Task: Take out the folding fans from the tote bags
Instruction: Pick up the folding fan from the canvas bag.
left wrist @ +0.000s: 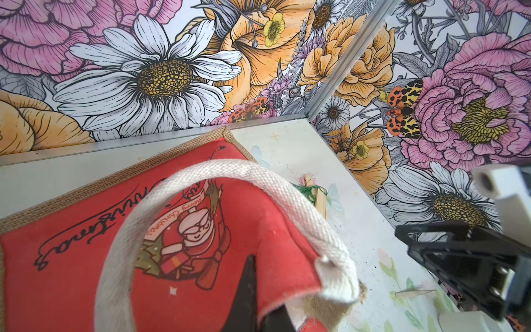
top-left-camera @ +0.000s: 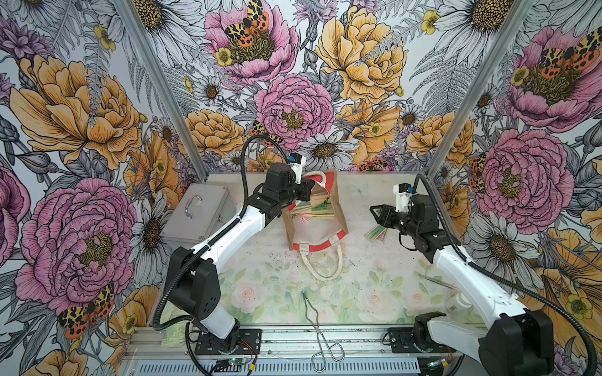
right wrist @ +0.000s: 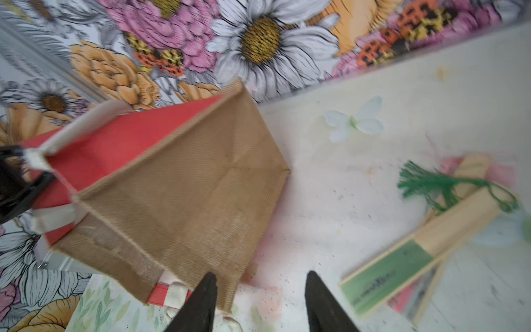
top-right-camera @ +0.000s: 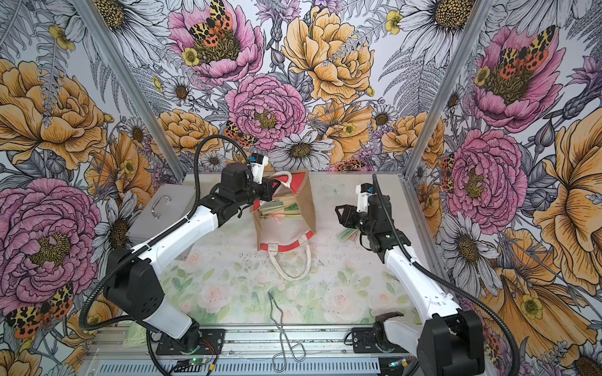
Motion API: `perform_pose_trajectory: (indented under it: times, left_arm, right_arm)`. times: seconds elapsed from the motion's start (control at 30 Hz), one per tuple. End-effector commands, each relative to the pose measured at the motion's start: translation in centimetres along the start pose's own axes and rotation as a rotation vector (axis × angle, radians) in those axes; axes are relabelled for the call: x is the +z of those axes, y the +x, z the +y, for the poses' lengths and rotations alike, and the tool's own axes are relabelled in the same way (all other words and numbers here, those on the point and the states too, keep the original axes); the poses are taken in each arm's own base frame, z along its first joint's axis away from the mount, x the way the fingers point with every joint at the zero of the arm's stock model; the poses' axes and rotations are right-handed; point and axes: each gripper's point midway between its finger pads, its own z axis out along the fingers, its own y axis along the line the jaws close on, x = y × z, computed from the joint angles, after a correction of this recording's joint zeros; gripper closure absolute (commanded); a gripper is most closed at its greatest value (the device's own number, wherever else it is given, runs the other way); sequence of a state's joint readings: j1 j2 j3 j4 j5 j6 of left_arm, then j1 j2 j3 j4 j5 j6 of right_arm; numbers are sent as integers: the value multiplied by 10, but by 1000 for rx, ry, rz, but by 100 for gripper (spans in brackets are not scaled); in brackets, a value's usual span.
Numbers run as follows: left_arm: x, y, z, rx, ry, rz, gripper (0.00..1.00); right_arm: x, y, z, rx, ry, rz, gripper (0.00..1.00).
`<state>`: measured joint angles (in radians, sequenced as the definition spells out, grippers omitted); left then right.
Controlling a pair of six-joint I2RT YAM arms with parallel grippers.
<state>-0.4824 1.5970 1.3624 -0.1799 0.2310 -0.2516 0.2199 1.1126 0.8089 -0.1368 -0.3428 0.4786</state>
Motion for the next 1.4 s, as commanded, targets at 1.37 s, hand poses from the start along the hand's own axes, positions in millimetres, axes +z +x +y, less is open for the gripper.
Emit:
perform_pose_trajectory:
  times: [1.37]
  left_arm:
    - [-4,-16,-2,-46,24,-43,100]
  right_arm:
    - [174,105,76,-274,153,32,56]
